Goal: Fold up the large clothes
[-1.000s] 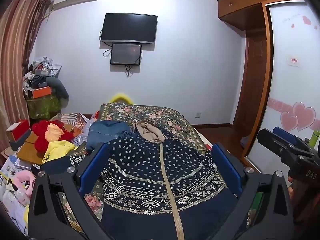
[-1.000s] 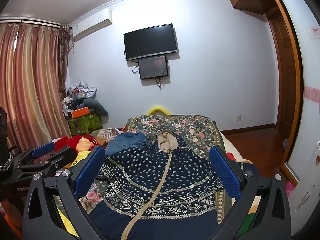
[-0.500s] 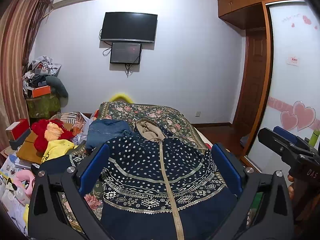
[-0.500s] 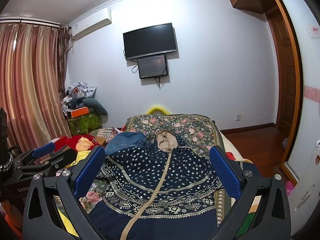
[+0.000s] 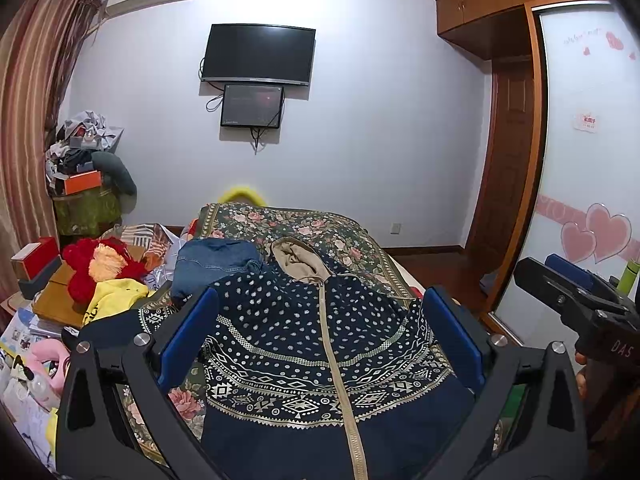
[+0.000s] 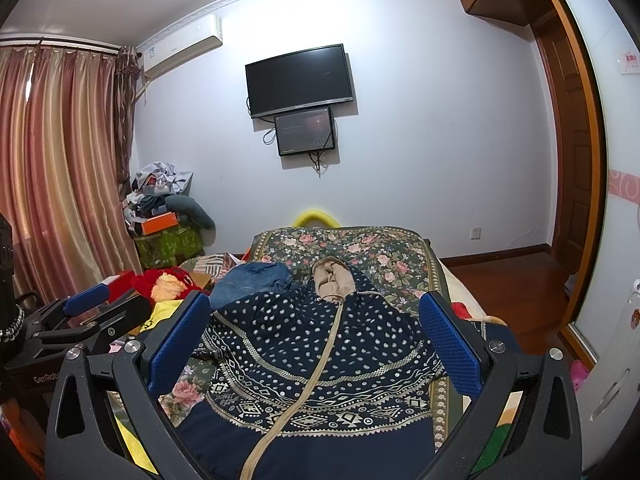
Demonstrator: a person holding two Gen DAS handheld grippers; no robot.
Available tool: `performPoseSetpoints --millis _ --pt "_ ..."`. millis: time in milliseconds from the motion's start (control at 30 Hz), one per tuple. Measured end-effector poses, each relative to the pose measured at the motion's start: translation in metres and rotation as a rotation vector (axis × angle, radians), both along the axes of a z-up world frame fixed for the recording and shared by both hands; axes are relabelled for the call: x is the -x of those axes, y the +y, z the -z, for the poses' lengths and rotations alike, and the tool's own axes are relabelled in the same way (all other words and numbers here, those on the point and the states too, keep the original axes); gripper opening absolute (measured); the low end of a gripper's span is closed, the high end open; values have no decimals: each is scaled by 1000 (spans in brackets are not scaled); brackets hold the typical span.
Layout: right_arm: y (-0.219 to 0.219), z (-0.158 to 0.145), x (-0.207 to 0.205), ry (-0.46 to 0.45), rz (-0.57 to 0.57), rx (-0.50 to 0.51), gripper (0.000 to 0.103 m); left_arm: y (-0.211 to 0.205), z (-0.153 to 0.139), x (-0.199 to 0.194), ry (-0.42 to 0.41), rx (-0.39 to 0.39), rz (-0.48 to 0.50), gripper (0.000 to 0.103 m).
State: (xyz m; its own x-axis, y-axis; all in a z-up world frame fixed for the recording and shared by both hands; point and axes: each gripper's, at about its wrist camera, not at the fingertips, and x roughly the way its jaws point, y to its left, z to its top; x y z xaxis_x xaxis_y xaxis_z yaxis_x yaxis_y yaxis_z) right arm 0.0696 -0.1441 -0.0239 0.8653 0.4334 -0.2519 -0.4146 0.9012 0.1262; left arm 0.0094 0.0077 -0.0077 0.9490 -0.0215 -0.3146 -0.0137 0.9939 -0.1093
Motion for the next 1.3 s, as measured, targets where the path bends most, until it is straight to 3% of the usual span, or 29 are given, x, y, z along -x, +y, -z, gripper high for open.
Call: performPoseSetpoints --millis 1300 --pt "2 0 -3 25 0 6 103 2 5 -4 18 9 -4 103"
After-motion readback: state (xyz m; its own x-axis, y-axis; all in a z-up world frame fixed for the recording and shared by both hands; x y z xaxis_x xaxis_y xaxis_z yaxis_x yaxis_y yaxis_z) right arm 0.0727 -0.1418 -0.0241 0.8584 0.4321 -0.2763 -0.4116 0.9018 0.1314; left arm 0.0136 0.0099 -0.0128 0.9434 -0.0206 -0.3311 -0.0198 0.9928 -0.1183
